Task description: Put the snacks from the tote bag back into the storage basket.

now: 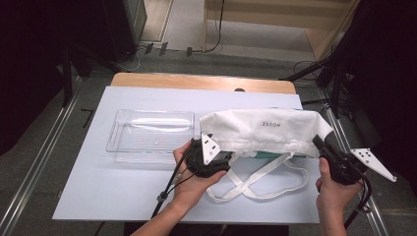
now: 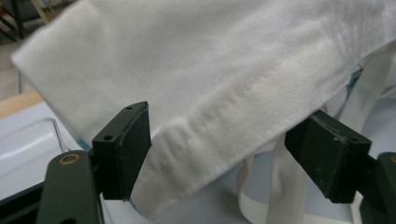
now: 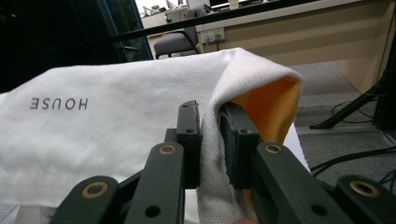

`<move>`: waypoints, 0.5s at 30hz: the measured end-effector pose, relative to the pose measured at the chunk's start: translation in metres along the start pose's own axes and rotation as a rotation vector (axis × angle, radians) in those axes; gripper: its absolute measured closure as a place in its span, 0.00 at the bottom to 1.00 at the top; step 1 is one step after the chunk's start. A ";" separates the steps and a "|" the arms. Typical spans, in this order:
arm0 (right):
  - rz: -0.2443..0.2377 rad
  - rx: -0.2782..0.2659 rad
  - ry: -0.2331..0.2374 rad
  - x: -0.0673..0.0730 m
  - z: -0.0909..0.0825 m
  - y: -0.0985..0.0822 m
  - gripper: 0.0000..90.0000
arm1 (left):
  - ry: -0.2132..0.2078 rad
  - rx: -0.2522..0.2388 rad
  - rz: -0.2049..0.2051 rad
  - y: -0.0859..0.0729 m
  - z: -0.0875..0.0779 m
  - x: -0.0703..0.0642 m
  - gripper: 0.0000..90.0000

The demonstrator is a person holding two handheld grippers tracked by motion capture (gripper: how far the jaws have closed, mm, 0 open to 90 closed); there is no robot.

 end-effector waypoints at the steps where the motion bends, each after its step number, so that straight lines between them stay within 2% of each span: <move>1: -0.005 0.000 0.000 0.000 0.000 0.000 0.88 | 0.006 -0.007 0.004 0.004 0.001 0.002 0.29; 5: -0.008 0.006 -0.006 -0.001 -0.002 -0.001 0.88 | -0.011 -0.029 -0.018 0.013 0.001 0.007 0.44; 6: -0.008 0.007 -0.003 -0.001 -0.003 -0.001 0.87 | -0.038 -0.053 -0.053 0.020 -0.002 0.010 0.50; 8: 0.004 0.016 0.012 0.001 -0.003 -0.002 0.84 | -0.067 -0.070 -0.083 0.026 -0.005 0.012 0.60; 9: 0.005 0.020 0.024 0.004 -0.003 -0.002 0.79 | -0.084 -0.070 -0.090 0.028 -0.005 0.011 0.66; 11: 0.004 0.044 0.029 0.008 -0.003 -0.004 0.65 | -0.084 -0.068 -0.084 0.031 -0.005 0.010 0.82; 14: -0.015 0.064 -0.001 0.013 -0.005 -0.008 0.44 | -0.109 -0.059 -0.109 0.034 -0.002 0.010 0.98; 15: -0.020 0.074 -0.016 0.014 -0.007 -0.010 0.38 | -0.117 -0.054 -0.116 0.034 -0.002 0.011 0.99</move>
Point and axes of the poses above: each handheld gripper's, and its own axes: z roughly forward along the jaws, y roughly out of its top, x roughly to its left, the point moved 9 cm from there along z, roughly forward along the jaws, and after that the axes turned 11 degrees about y, right-handed, at the moved point
